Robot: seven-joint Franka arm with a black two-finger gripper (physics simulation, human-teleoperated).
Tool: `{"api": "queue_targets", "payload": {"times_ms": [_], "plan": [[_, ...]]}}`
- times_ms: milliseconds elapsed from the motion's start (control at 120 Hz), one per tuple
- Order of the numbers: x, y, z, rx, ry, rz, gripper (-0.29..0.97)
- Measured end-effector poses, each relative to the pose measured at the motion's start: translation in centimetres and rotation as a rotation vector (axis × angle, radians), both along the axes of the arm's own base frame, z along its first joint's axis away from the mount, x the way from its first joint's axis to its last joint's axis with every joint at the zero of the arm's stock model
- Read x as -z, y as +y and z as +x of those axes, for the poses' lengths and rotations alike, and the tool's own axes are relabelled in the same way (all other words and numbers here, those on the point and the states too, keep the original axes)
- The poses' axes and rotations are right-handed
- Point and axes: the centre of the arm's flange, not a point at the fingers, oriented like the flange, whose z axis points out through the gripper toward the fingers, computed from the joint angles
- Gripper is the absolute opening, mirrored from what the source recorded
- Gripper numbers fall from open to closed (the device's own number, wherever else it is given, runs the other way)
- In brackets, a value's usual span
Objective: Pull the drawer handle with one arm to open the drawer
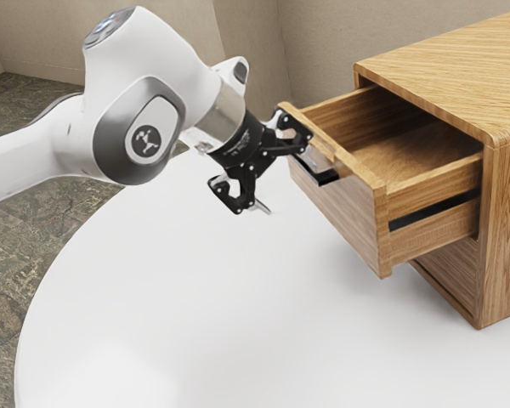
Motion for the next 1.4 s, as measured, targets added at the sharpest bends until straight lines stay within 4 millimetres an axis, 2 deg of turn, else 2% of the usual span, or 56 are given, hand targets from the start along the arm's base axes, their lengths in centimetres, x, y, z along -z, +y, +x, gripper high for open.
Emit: {"api": "queue_targets", "payload": {"times_ms": [283,550,1092,1400], "plan": [[-0.4,0.4,-1.1,-0.005,-0.008,-0.003,0.68],[0.3,0.5,-1.7,-0.007,-0.002,-0.002,0.68],[0.0,0.9,-4.8,-0.01,-0.016,-0.011,0.68],[-0.2,1.0,-5.8,-0.012,-0.026,-0.014,0.68]]}}
